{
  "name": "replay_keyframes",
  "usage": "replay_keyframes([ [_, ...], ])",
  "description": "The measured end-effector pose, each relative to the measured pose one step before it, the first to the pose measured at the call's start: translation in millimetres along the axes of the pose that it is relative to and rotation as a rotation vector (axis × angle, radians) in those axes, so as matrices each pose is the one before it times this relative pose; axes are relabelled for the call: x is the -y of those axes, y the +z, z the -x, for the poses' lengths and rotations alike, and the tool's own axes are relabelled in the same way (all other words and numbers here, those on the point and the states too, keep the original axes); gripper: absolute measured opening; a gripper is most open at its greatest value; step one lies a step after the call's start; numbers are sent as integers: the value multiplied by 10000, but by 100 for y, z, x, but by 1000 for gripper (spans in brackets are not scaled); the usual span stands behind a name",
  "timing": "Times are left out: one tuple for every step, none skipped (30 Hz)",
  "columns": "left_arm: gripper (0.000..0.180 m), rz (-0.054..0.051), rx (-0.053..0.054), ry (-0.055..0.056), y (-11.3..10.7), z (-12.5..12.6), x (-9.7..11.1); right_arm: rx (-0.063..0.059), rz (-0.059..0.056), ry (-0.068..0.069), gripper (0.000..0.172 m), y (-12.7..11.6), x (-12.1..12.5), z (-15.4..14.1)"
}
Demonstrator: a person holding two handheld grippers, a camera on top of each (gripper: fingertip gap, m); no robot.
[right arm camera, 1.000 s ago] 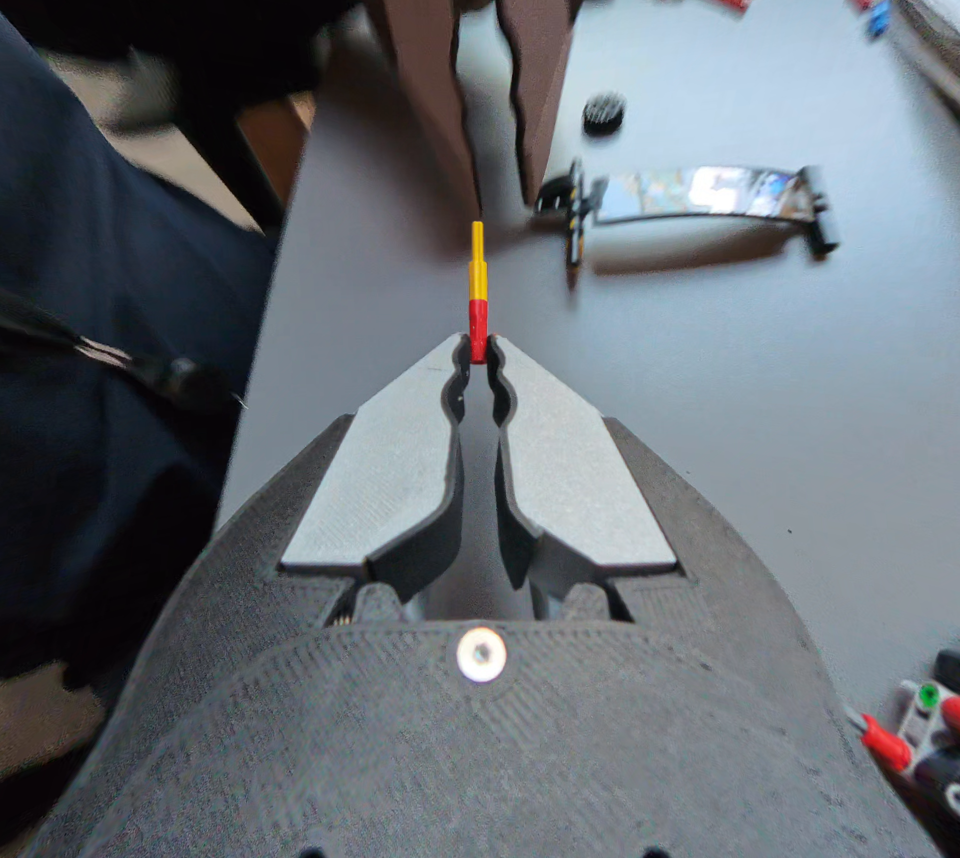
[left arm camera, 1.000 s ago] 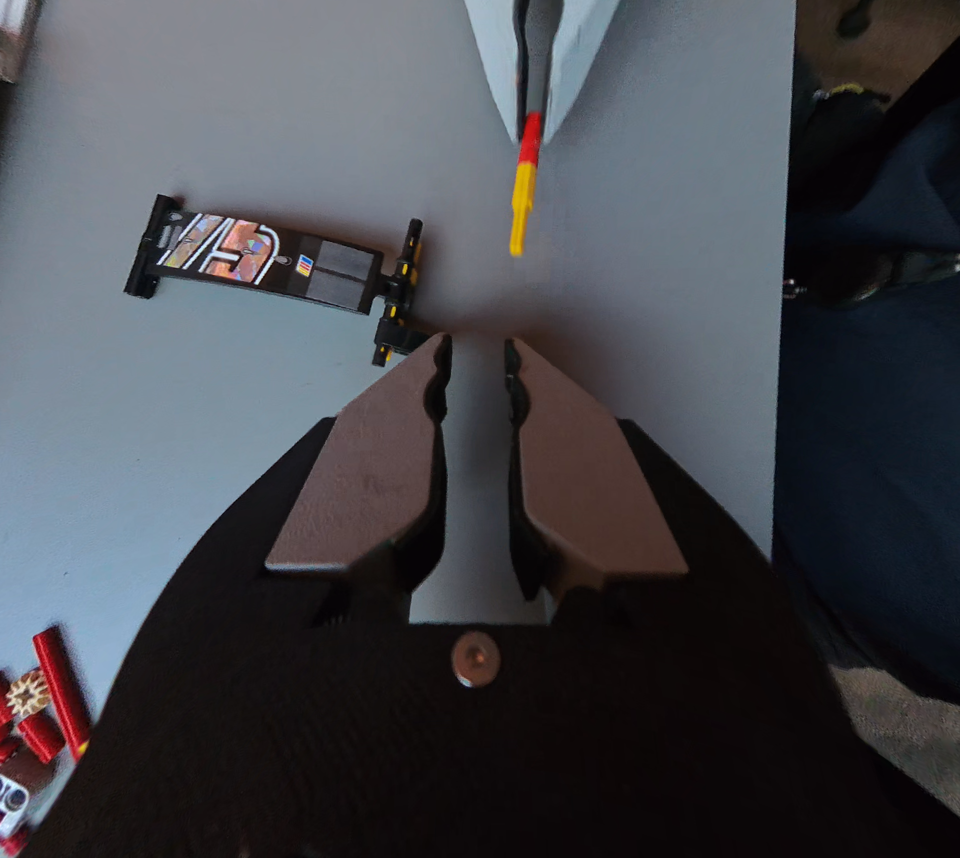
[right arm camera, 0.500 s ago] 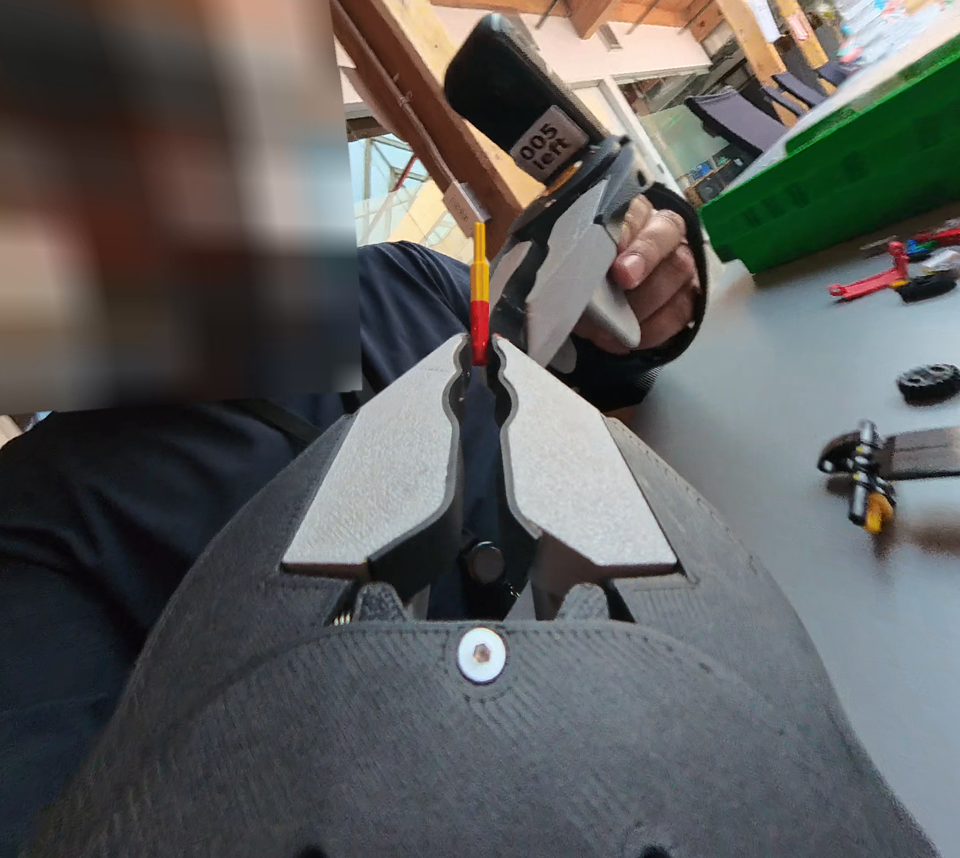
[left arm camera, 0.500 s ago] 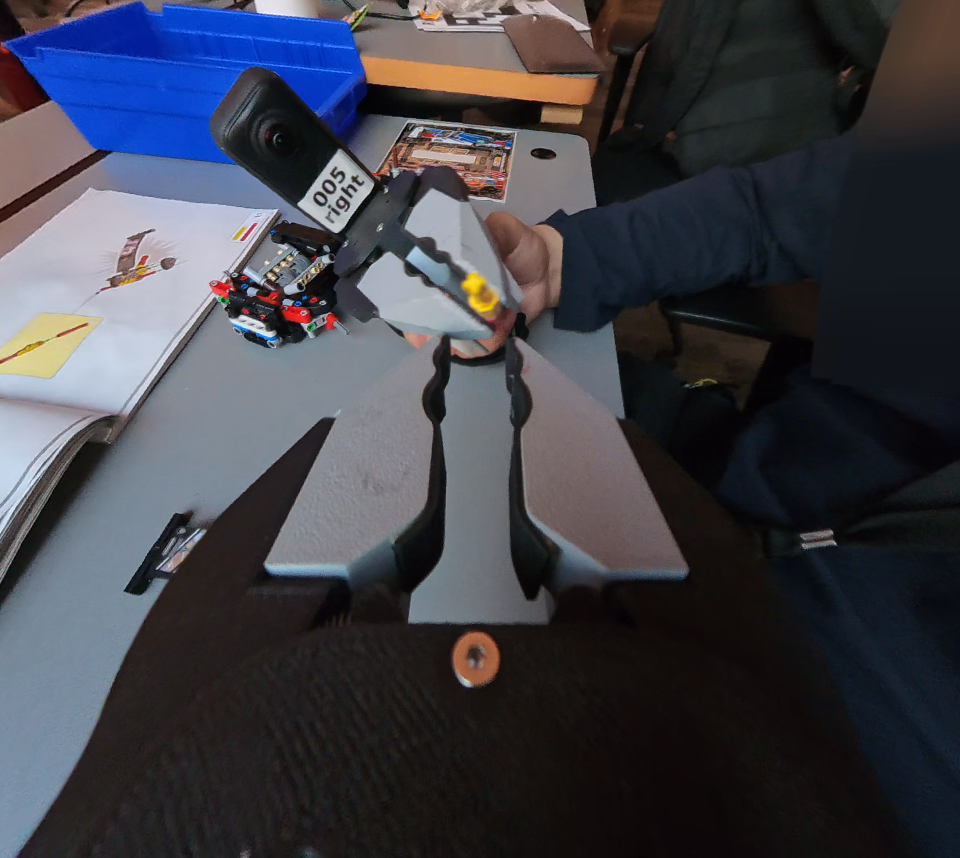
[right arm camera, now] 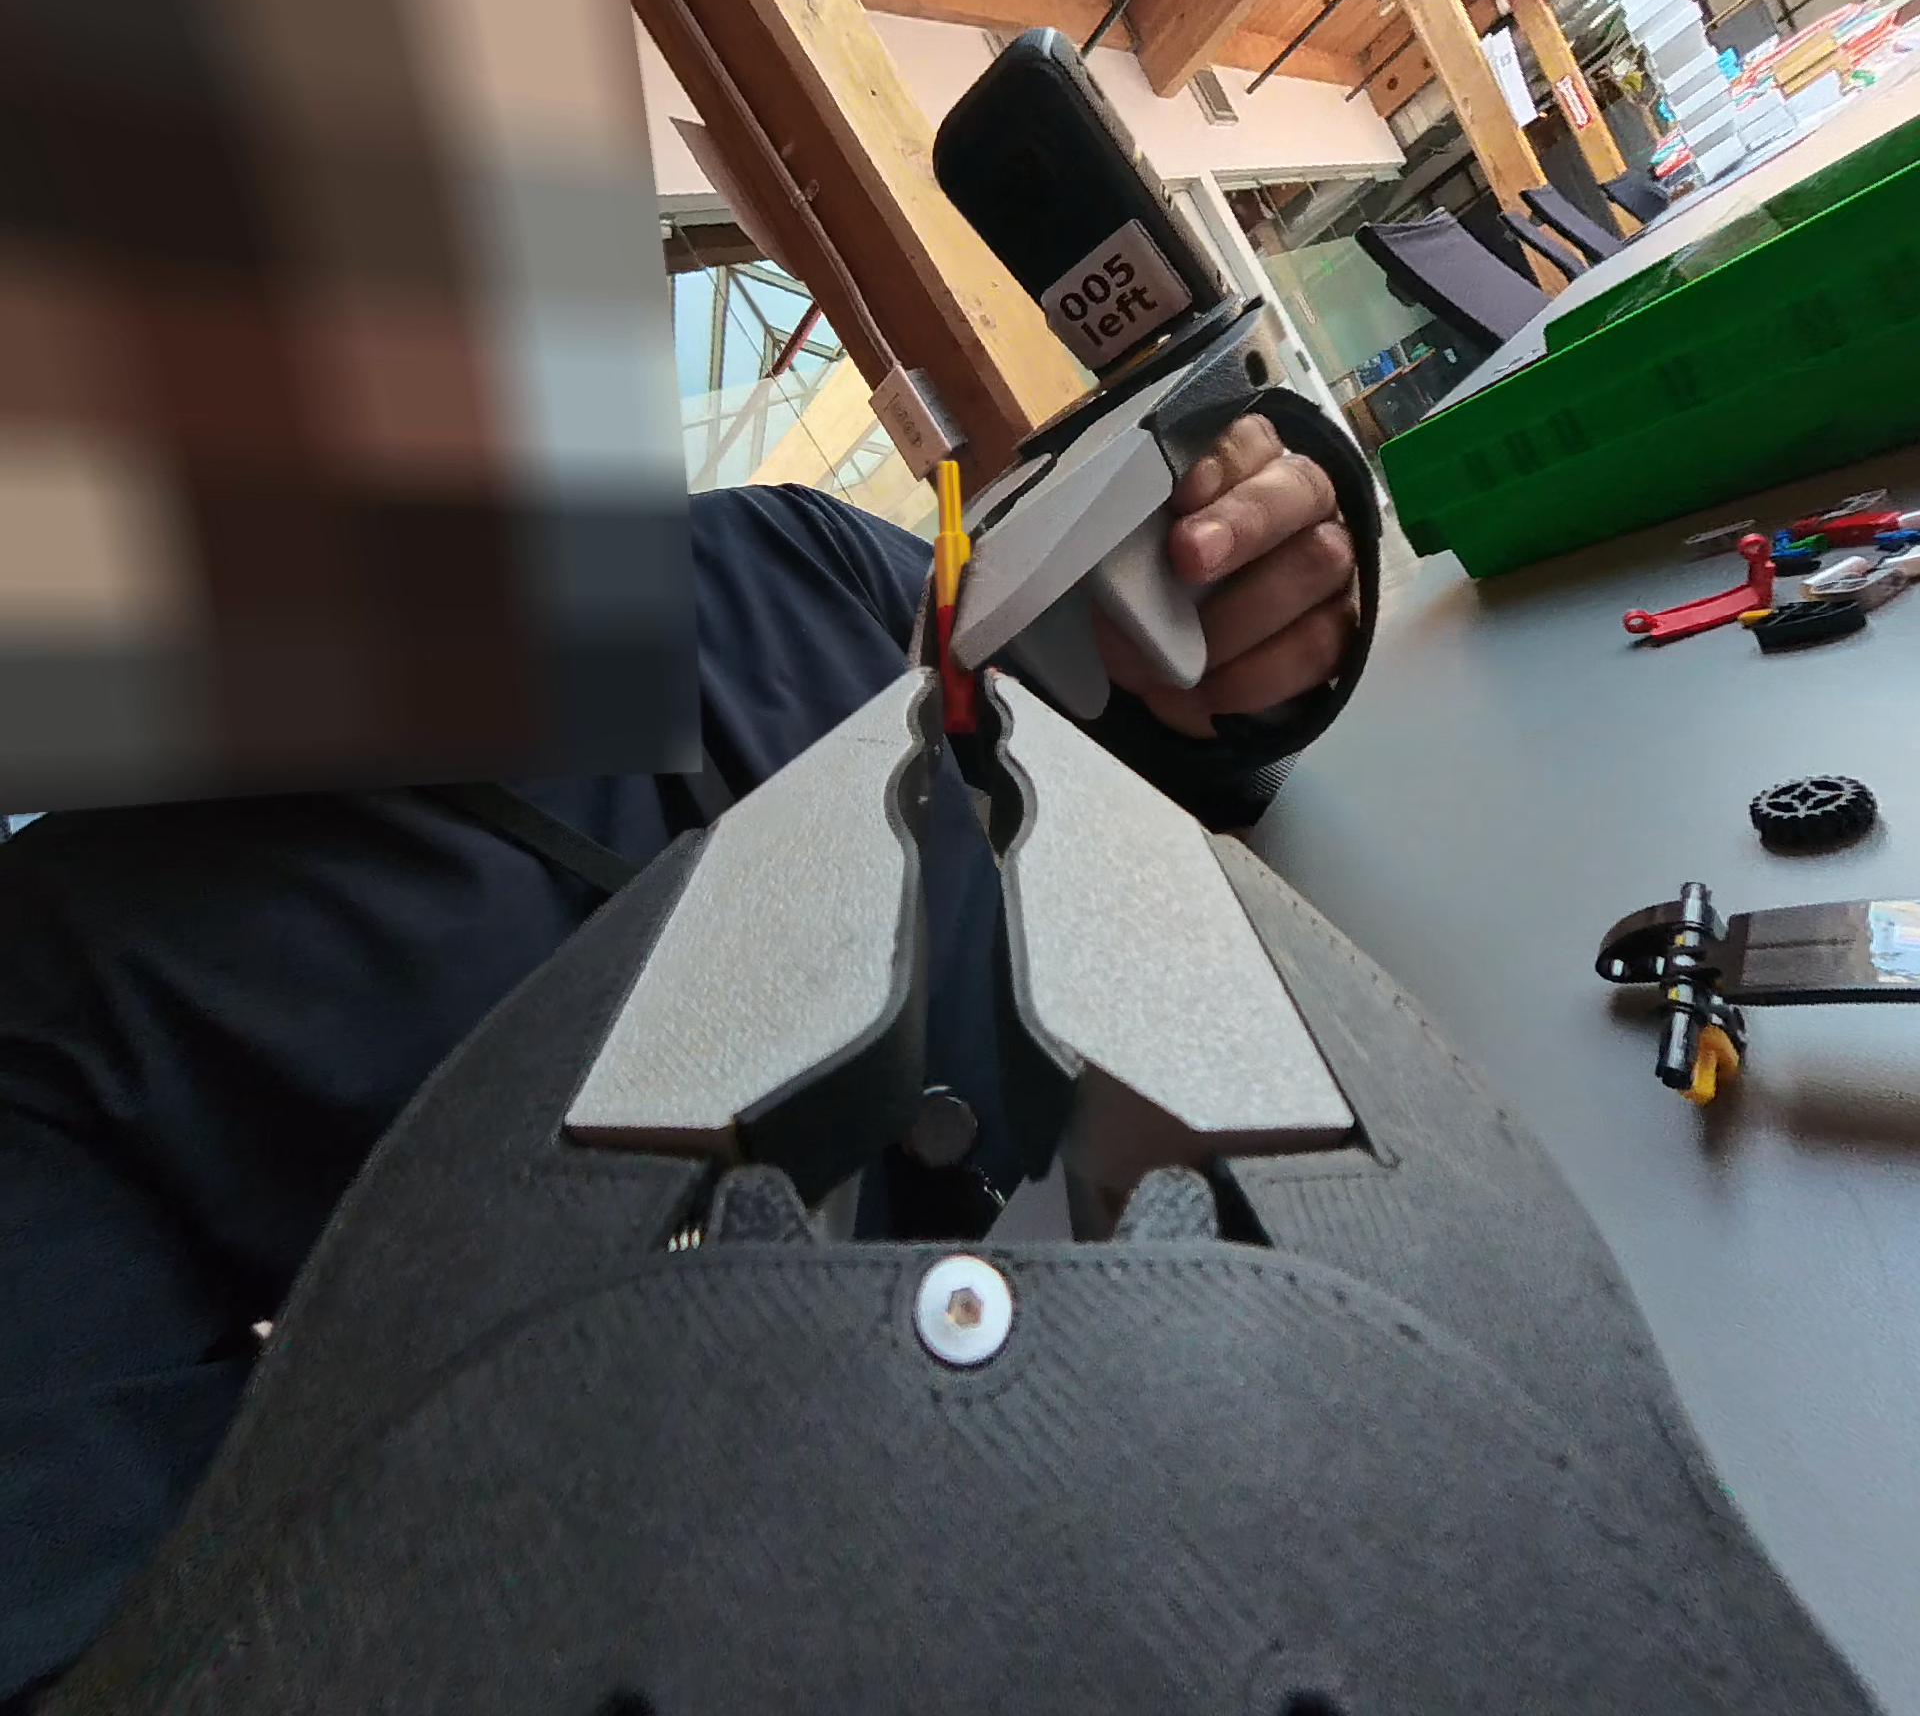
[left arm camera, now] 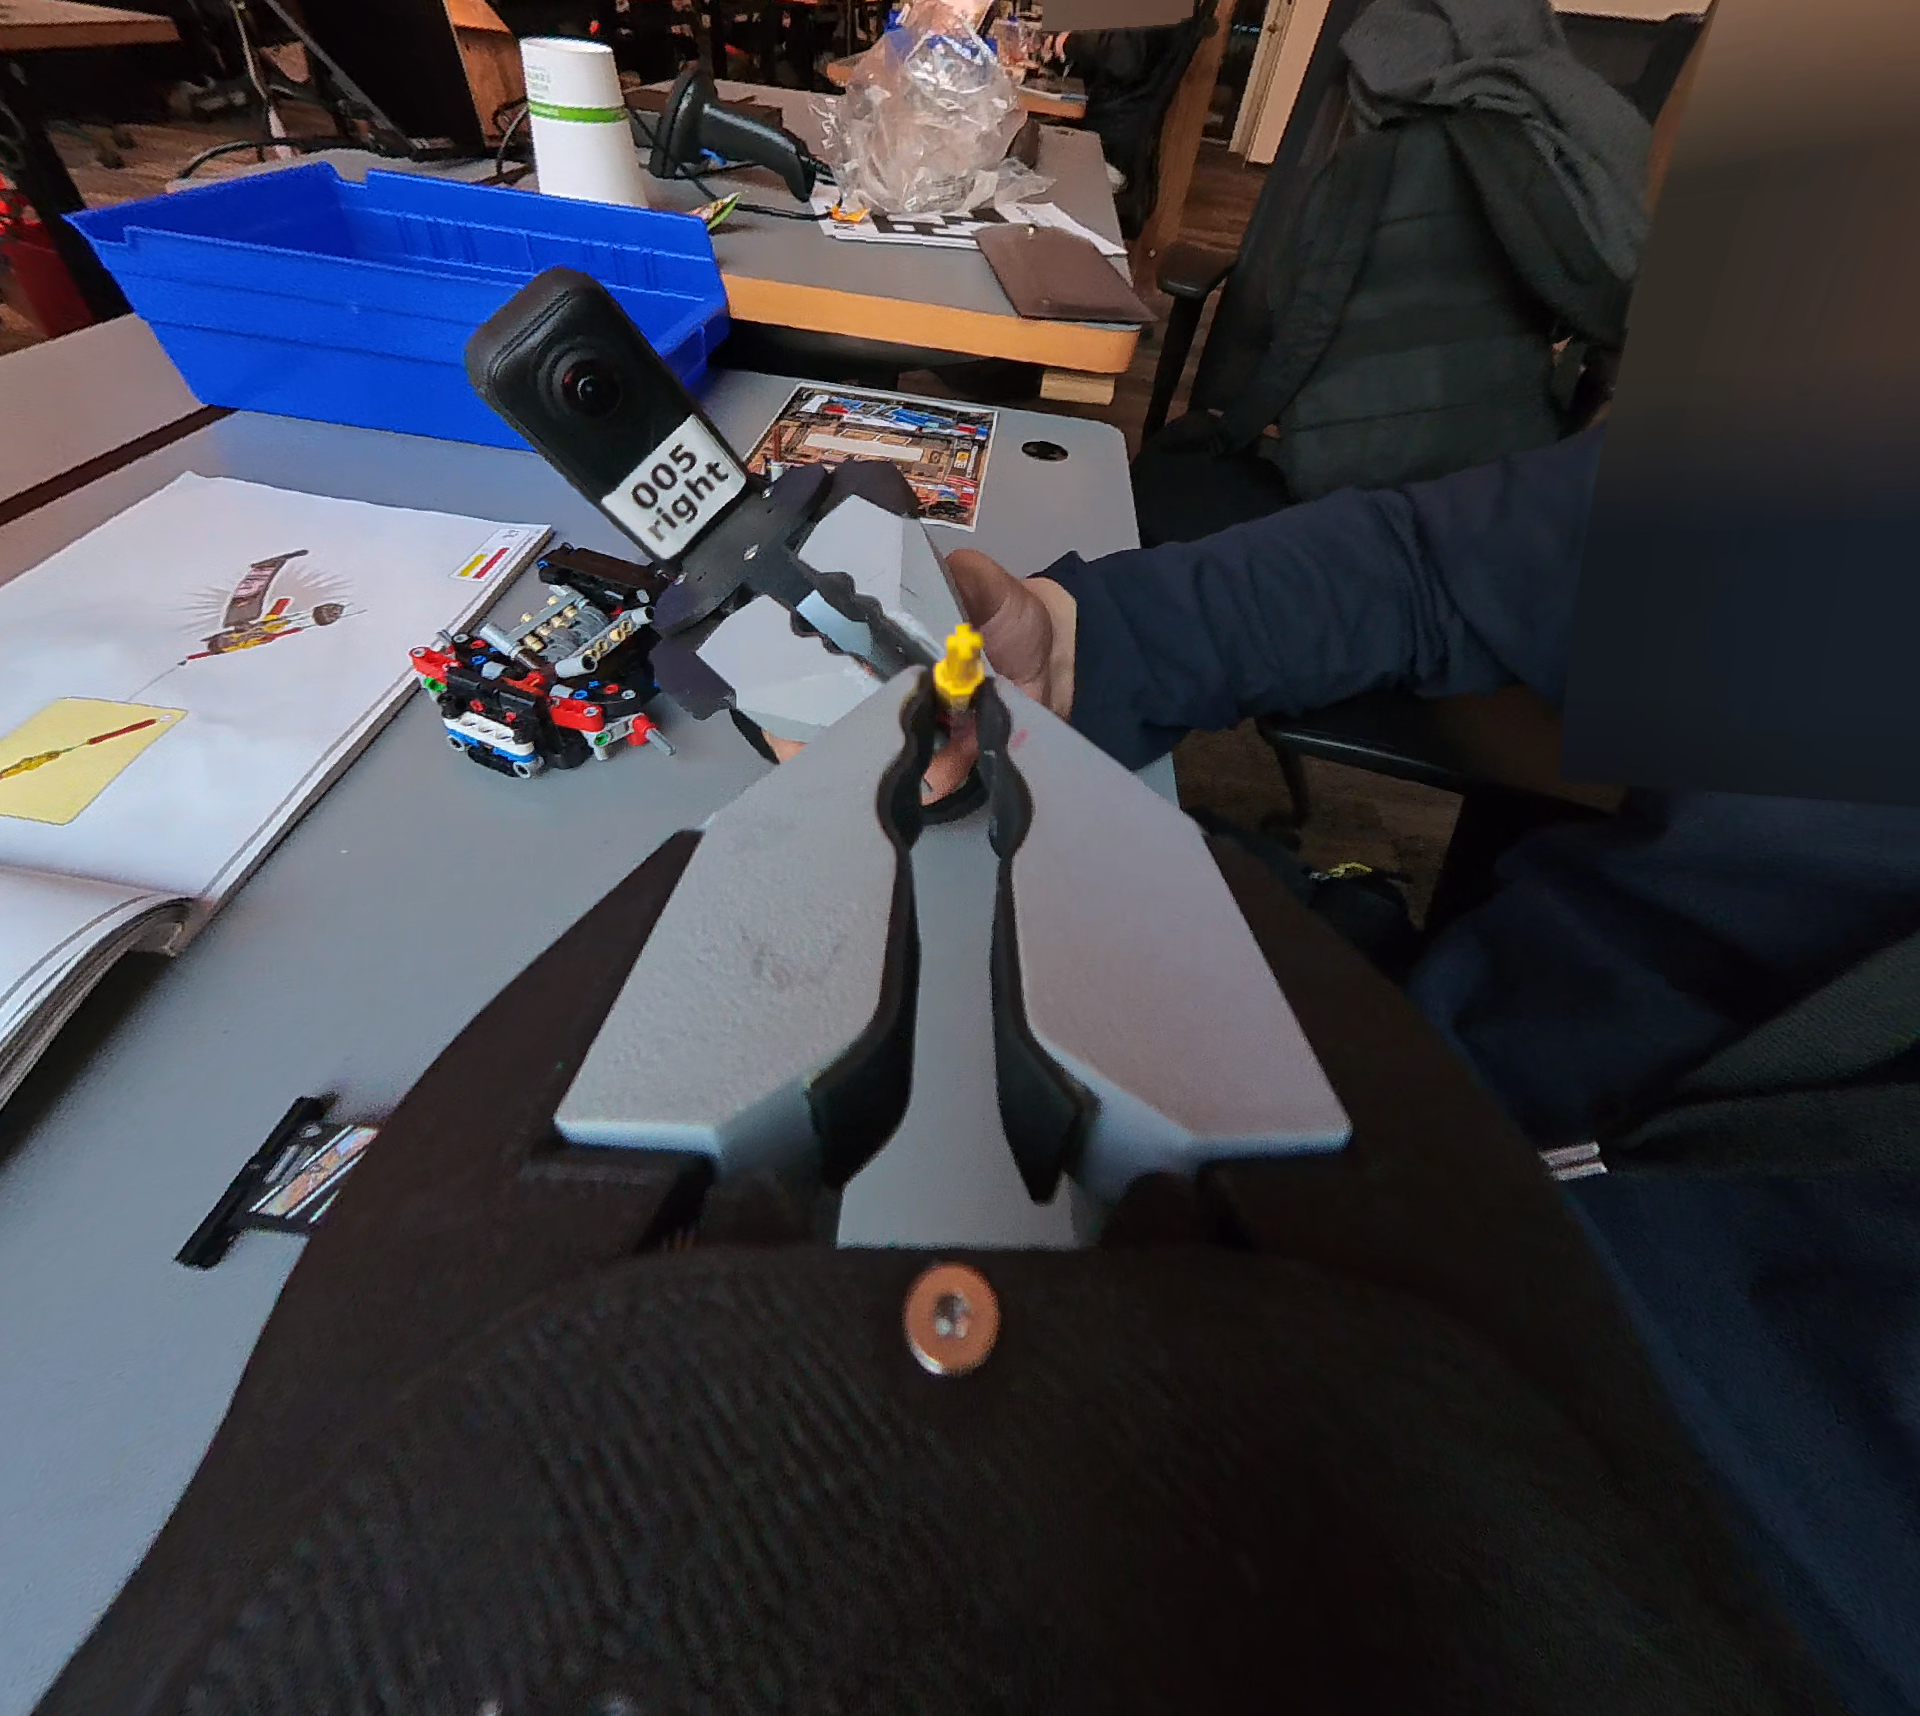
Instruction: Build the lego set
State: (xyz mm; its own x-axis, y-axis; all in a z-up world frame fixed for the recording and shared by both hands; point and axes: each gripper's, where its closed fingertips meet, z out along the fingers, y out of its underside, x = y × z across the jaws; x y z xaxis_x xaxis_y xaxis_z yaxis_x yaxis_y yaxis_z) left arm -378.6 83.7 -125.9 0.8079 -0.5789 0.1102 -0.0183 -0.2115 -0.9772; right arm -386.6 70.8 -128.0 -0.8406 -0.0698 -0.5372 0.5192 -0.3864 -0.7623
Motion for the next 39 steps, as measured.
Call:
replay_keyframes([
  [5, 95, 113, 152, -29, 110, -90, -56, -41, 42, 3, -43, 33, -136],
  [5, 221, 254, 216, -53, 287, -168, -175, -73, 74, 3, -106, 91, -314],
  [4, 368, 467, 255, -55, 582, -301, -370, -145, 95, 4, -227, 194, -636],
  [4, 503, 593, 346, -11, 790, -510, -570, -134, 116, 4, -323, 170, -932],
  [4, 620, 580, 475, 86, 767, -707, -584, -66, 61, 6, -323, 97, -913],
  [4, 737, 803, 552, 117, 1027, -933, -546, -89, -21, 19, -275, 158, -797],
  [5, 656, 730, 597, 228, 826, -901, -467, -60, -64, 31, -184, 107, -652],
  [5, 579, 561, 473, 290, 551, -811, -386, -26, -86, 39, -59, 22, -541],
  [5, 473, 384, 349, 341, 286, -674, -382, -3, -84, 50, 78, -18, -531],
  [5, 297, 267, 253, 324, 115, -431, -355, 58, -72, 62, 205, -138, -493],
  [5, 144, 184, 142, 276, 24, -235, -287, 97, -13, 70, 277, -231, -421],
  [5, 130, 136, 80, 256, 3, -198, -228, 72, 39, 75, 300, -227, -344],
  [5, 140, 208, 101, 241, 149, -241, -229, 6, 90, 77, 275, -175, -378],
  [5, 198, 302, 181, 235, 276, -342, -131, -91, 137, 77, 244, -33, -239],
  [5, 273, 382, 274, 252, 353, -447, 17, -217, 180, 76, 158, 171, -49],
  [5, 229, 419, 312, 231, 357, -393, 85, -265, 179, 75, 69, 275, 16],
  [5, 120, 380, 284, 186, 249, -252, -9, -190, 183, 73, 10, 190, -169],
  [4, 85, 322, 244, 150, 159, -161, -83, -97, 176, 71, -29, 77, -293],
  [5, 45, 250, 207, 96, 75, -75, 11, -26, 149, 70, -9, 19, -104],
  [5, -36, 276, 160, 8, 159, 64, 29, -6, 47, 70, -21, 21, 27],
  [5, -63, 345, 194, -33, 273, 131, -19, -27, -100, 67, -6, 42, 81],
  [5, 6, 375, 246, 3, 336, 20, -52, 29, -180, 65, 64, -34, 118],
  [5, 12, 329, 226, 26, 289, 6, -89, 46, -224, 65, 105, -49, 89],
  [5, -40, 180, 171, 23, 63, 101, -110, 52, -257, 64, 124, -25, 96],
  [5, -25, 87, 120, 20, -69, 119, -207, 44, -281, 63, 98, -2, -63],
  [5, -9, 78, 128, 9, -86, 119, -252, 7, -281, 63, 48, 60, -125],
  [5, 25, 93, 151, 18, -58, 98, -243, -24, -270, 63, 0, 102, -127],
  [5, 45, 121, 140, 14, 0, 46, -212, 20, -219, 62, -43, 27, -134],
  [5, -7, 80, 100, -6, -10, 99, -137, 63, -158, 60, -38, -43, -86],
  [6, -28, 28, 1, -36, -8, 84, -71, 40, -107, 59, -38, -26, -34],
  [5, -86, 7, -65, -83, 43, 137, -9, 11, -96, 56, -62, 33, 43],
  [4, -131, 3, -46, -126, 78, 189, 23, 1, -125, 55, -82, 64, 80],
  [5, -94, 34, -11, -140, 125, 142, 98, -9, -122, 54, -18, 88, 188],
  [4, -99, 55, -34, -157, 160, 144, 107, -55, -101, 54, 1, 121, 211],
  [4, -105, 44, -48, -154, 133, 139, 106, -60, -77, 54, 4, 105, 210],
  [4, -113, 49, -21, -174, 133, 160, 93, -36, -99, 54, 3, 94, 232],
  [4, -107, 65, 7, -151, 139, 151, 69, -27, -124, 54, 16, 100, 206],
  [5, -81, 73, 17, -149, 123, 125, 38, -21, -142, 53, 16, 78, 173],
  [5, -33, 53, 29, -107, 75, 69, 10, -4, -117, 53, 44, 24, 124],
])
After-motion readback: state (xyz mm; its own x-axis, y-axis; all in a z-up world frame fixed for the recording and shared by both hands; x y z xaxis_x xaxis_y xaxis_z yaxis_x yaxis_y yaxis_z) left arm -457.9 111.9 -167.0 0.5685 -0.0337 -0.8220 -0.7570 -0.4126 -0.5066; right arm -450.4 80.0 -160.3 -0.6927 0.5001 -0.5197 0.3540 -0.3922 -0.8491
